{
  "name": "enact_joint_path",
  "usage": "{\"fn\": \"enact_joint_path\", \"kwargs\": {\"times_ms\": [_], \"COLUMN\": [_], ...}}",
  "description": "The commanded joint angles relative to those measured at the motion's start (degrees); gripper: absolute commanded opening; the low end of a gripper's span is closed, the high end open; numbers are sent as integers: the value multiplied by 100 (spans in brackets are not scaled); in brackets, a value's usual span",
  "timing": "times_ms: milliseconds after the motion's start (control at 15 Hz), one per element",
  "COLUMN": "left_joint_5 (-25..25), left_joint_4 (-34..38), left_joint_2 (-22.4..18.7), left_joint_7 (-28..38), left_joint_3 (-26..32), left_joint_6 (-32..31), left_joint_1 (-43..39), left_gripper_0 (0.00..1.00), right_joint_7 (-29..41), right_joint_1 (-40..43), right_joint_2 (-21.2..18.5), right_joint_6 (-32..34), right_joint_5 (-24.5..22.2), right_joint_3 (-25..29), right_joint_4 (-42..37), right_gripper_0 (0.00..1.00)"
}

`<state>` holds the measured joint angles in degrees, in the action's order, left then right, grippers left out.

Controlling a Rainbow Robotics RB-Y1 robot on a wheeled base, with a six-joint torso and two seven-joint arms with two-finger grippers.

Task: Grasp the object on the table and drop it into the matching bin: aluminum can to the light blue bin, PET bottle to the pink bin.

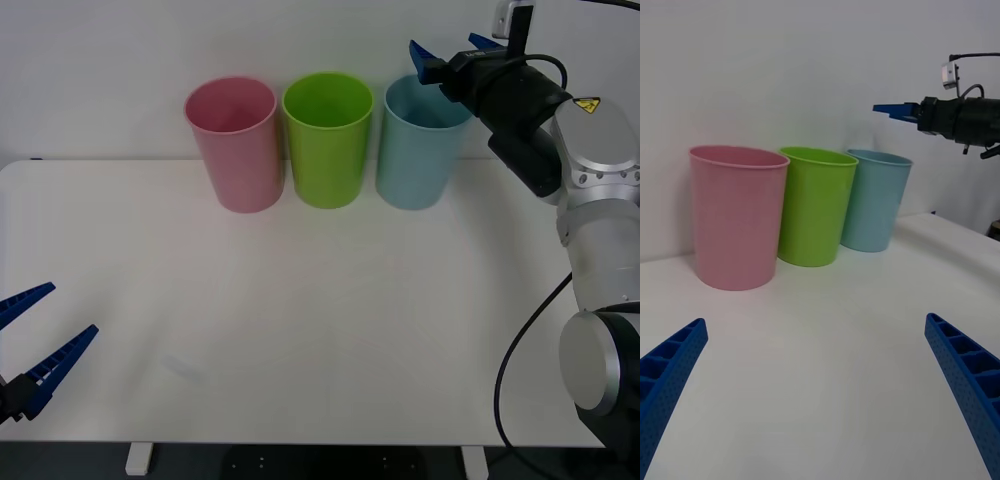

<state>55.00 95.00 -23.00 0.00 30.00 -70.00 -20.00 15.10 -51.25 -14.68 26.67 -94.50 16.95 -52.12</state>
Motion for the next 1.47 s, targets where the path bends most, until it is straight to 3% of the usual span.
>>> {"fn": "enact_joint_path", "kwargs": {"times_ms": [67, 267, 600, 1133, 1467], "left_joint_5": [0, 0, 0, 0, 0], "left_joint_4": [0, 0, 0, 0, 0], "left_joint_2": [0, 0, 0, 0, 0], "left_joint_7": [0, 0, 0, 0, 0], "left_joint_3": [0, 0, 0, 0, 0], "left_joint_6": [0, 0, 0, 0, 0], "left_joint_1": [0, 0, 0, 0, 0], "left_gripper_0": [100, 100, 100, 100, 100], "right_joint_7": [-42, -51, -51, -289, -1396], "right_joint_1": [37, 388, 1381, 3649, 4888], "right_joint_2": [-17, -26, -123, -852, -1125], "right_joint_6": [128, 251, 989, 1253, 1947], "right_joint_5": [28, 63, 362, 1531, 2050], "right_joint_3": [63, 54, 10, -807, -816], "right_joint_4": [-27, -528, -1793, -3841, -4483], "right_gripper_0": [100, 100, 100, 100, 100]}}
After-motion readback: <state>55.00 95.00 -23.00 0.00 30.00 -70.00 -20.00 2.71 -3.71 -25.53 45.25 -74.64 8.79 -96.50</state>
